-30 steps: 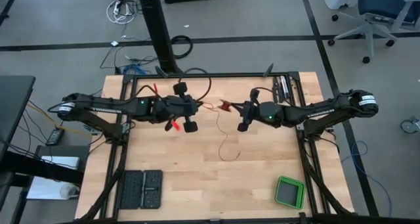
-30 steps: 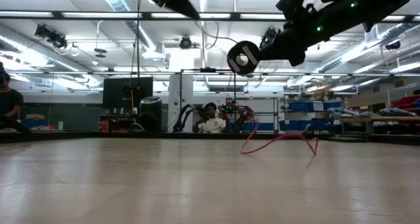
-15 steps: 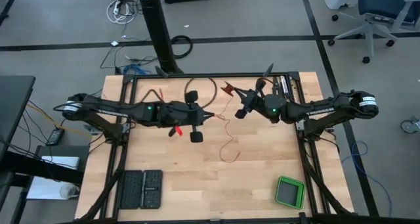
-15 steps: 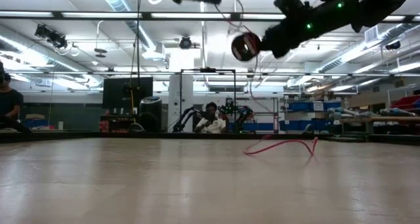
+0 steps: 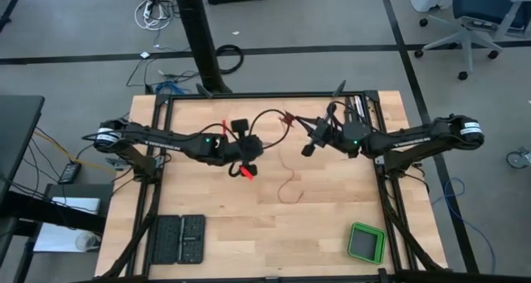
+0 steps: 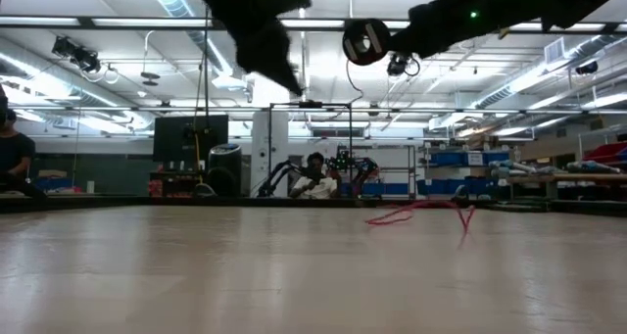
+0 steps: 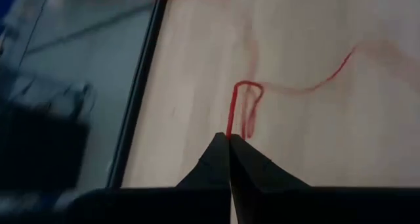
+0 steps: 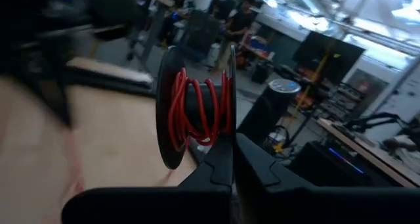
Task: Coil cords
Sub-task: Uncoil the red wire cable from the black spool
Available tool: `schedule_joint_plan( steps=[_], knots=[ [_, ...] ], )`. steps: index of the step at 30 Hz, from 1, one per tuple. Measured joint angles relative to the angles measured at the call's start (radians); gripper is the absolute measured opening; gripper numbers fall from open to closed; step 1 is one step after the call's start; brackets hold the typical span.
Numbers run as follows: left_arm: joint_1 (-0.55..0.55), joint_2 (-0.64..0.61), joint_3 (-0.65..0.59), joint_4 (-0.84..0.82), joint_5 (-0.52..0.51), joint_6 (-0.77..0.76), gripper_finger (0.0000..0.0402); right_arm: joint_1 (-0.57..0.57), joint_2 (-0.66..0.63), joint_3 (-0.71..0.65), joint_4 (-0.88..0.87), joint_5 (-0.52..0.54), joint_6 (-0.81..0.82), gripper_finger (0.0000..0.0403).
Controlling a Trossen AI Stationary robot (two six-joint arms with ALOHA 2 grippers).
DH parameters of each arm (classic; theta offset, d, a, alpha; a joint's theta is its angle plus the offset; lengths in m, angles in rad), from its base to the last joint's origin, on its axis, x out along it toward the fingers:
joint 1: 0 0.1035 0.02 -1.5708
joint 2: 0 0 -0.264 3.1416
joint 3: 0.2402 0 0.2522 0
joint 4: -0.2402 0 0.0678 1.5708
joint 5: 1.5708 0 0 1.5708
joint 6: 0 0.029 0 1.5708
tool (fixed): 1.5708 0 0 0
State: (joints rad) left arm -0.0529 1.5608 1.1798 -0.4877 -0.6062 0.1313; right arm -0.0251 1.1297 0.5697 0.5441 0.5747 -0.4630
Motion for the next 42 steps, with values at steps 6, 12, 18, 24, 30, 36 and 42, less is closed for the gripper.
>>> schedule_joint_plan(
  steps=[6,12,18,24,30,36,42],
  knots=[
    [0.001,-0.034,0.000,-0.182,-0.066,-0.089,0.0000,0.049,-0.065,0.000,-0.257,-0.003,0.116,0.0000],
    [0.001,-0.121,0.000,-0.205,-0.095,-0.091,0.0000,0.072,-0.078,0.000,-0.528,-0.039,0.226,0.0000],
    [-0.014,-0.227,0.000,-0.126,-0.088,-0.081,0.0000,0.046,-0.052,-0.001,-0.697,-0.024,0.285,0.0000],
    [-0.037,-0.259,0.000,0.080,0.141,-0.025,0.0000,-0.042,-0.010,-0.001,-0.672,0.084,0.265,0.0000],
    [-0.070,-0.198,0.000,0.160,0.243,-0.004,0.0000,-0.139,-0.004,-0.001,-0.379,0.155,0.179,0.0000],
    [-0.074,-0.081,0.000,0.184,0.243,0.026,0.0000,-0.184,-0.005,0.000,-0.013,0.040,0.126,0.0000],
    [-0.071,0.030,0.000,0.272,0.243,0.073,0.0000,-0.158,-0.005,0.000,0.188,0.002,0.091,0.0000]
  ],
)
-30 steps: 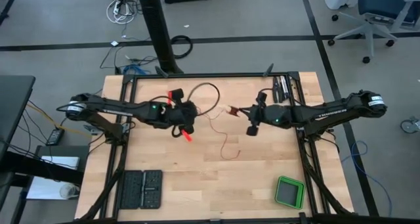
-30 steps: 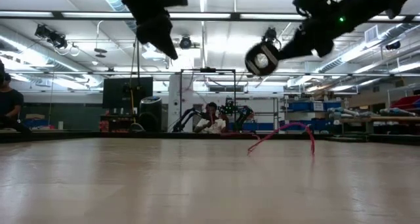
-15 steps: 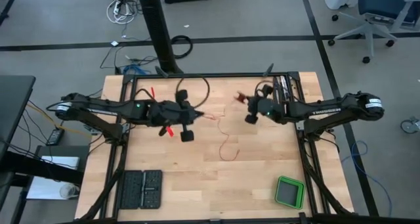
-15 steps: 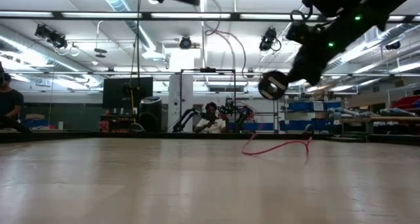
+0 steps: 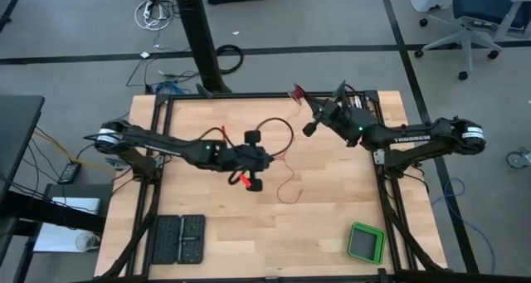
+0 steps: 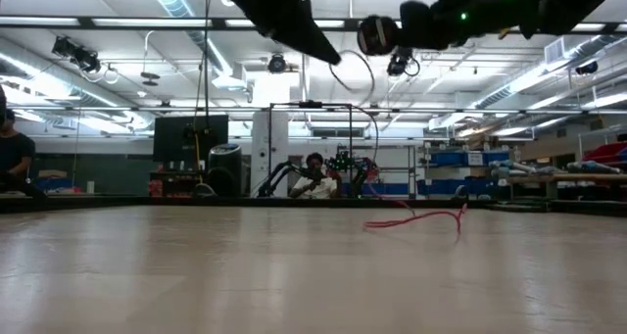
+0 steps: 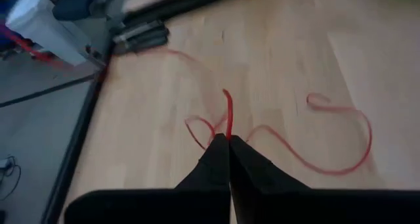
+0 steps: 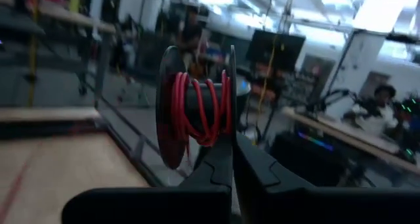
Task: Coil cords
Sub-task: Uncoil the red wire cable from the black spool
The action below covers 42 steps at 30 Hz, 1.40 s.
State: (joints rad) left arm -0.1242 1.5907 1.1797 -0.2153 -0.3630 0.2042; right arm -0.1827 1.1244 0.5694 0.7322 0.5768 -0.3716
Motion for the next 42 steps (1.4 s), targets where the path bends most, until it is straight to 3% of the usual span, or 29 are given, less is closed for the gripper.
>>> schedule_joint_plan(
  steps=[7,15,22,30,35,42],
  knots=[
    [0.020,0.045,0.000,-0.080,-0.044,-0.031,0.0000,0.115,-0.013,0.000,0.007,-0.085,-0.003,0.0000],
    [0.040,0.002,0.000,-0.347,-0.226,-0.127,0.0000,0.293,-0.083,0.000,-0.337,-0.092,0.084,0.0000],
    [0.057,-0.096,0.000,-0.412,-0.311,-0.126,0.0000,0.355,-0.097,0.000,-0.700,-0.100,0.197,0.0000],
    [0.043,-0.266,0.000,-0.396,-0.319,-0.100,0.0000,0.290,-0.077,0.000,-1.089,0.011,0.326,0.0000],
    [0.018,-0.359,0.000,-0.386,-0.319,-0.099,0.0000,0.209,-0.055,0.000,-1.147,0.032,0.336,0.0000],
    [-0.022,-0.410,0.000,-0.370,-0.250,-0.098,0.0000,0.063,-0.032,0.000,-1.121,0.211,0.371,0.0000]
  ],
)
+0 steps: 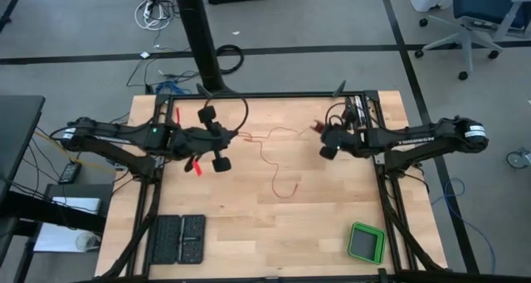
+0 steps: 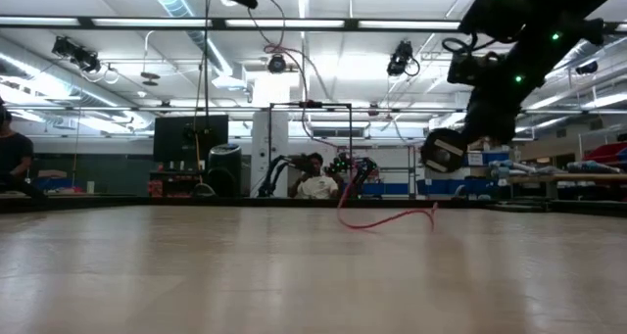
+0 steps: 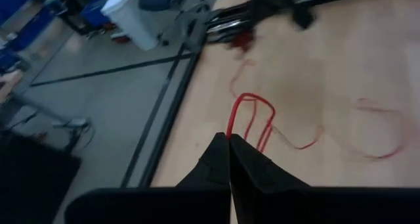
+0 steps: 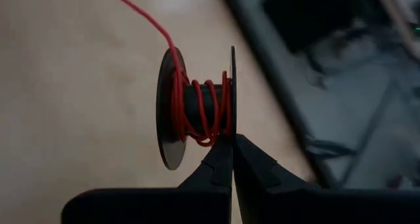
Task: Coil cords
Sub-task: Uncoil the red wire cable from the black spool
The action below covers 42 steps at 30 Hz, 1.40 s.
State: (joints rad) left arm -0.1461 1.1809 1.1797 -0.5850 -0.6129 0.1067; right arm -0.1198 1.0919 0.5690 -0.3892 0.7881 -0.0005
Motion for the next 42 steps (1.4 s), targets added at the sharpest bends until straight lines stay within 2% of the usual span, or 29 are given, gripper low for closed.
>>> schedule_joint_plan(
  steps=[3,7,16,21,24,29,34,38,42],
  knots=[
    [-0.015,0.002,0.000,0.015,0.064,0.002,0.0000,-0.064,0.003,0.000,0.062,0.030,-0.062,0.0000],
    [-0.028,0.025,0.000,0.034,0.164,0.023,0.0000,-0.132,0.002,0.000,0.246,0.043,-0.210,0.0000],
    [-0.040,0.122,0.000,0.040,0.345,0.018,0.0000,-0.192,-0.005,0.000,0.880,0.109,-0.594,0.0000],
    [-0.040,0.199,0.000,0.034,0.382,0.014,0.0000,-0.180,-0.017,0.001,1.271,0.104,-0.697,0.0000],
    [-0.035,0.246,0.000,0.028,0.353,0.014,0.0000,-0.143,-0.041,0.001,1.403,0.056,-0.708,0.0000],
    [0.000,0.313,0.000,-0.019,0.167,-0.023,0.0000,-0.014,-0.109,0.002,1.353,-0.087,-0.685,0.0000],
    [0.058,0.340,0.000,-0.091,-0.005,-0.054,0.0000,0.123,-0.180,0.002,1.181,-0.235,-0.595,0.0000],
    [0.099,0.333,0.000,-0.141,-0.150,-0.058,0.0000,0.212,-0.236,0.002,0.952,-0.307,-0.493,0.0000],
    [0.131,0.304,0.000,-0.205,-0.261,-0.058,0.0000,0.284,-0.271,0.002,0.630,-0.323,-0.385,0.0000]
  ],
)
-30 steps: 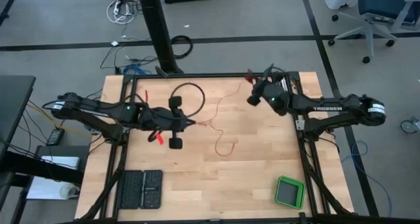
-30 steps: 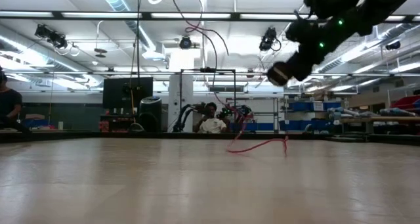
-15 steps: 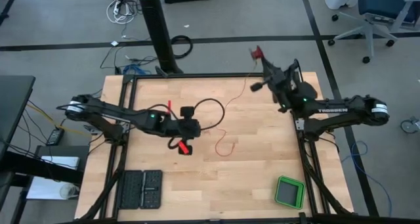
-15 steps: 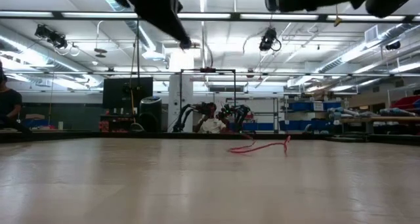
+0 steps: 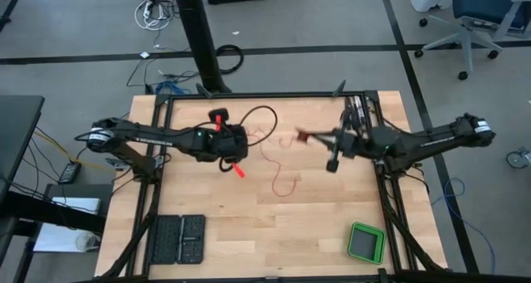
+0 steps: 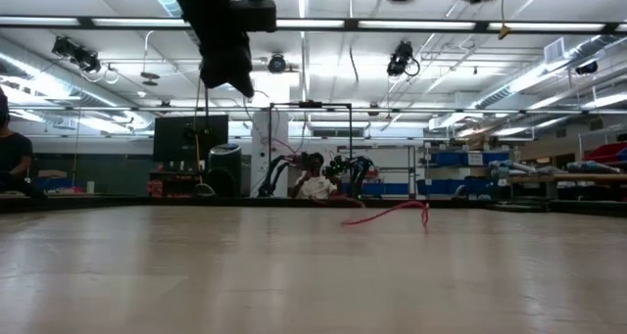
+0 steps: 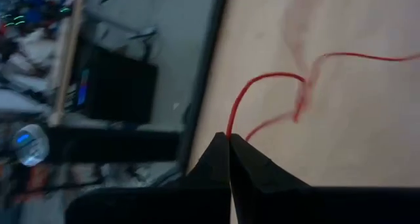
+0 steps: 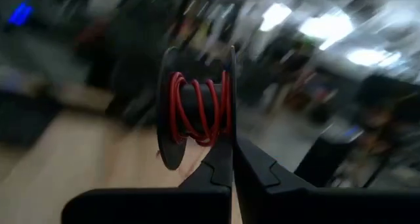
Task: Coil cords
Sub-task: Uncoil the red wire cable from the black spool
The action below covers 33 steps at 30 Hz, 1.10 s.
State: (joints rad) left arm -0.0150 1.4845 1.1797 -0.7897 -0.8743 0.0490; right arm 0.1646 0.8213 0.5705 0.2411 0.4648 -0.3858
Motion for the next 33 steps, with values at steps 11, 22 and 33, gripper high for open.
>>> schedule_joint_plan(
  steps=[11,22,33],
  knots=[
    [0.009,-0.187,0.000,-0.029,-0.072,0.023,0.0000,0.024,0.014,0.000,-0.679,-0.016,0.323,0.0000],
    [-0.046,-0.353,0.000,0.116,0.058,0.052,0.0000,-0.212,0.198,0.000,-0.846,0.107,0.456,0.0000],
    [-0.098,-0.366,0.000,0.285,0.281,0.085,0.0000,-0.516,0.388,0.000,-0.747,0.445,0.331,0.0000]
  ],
)
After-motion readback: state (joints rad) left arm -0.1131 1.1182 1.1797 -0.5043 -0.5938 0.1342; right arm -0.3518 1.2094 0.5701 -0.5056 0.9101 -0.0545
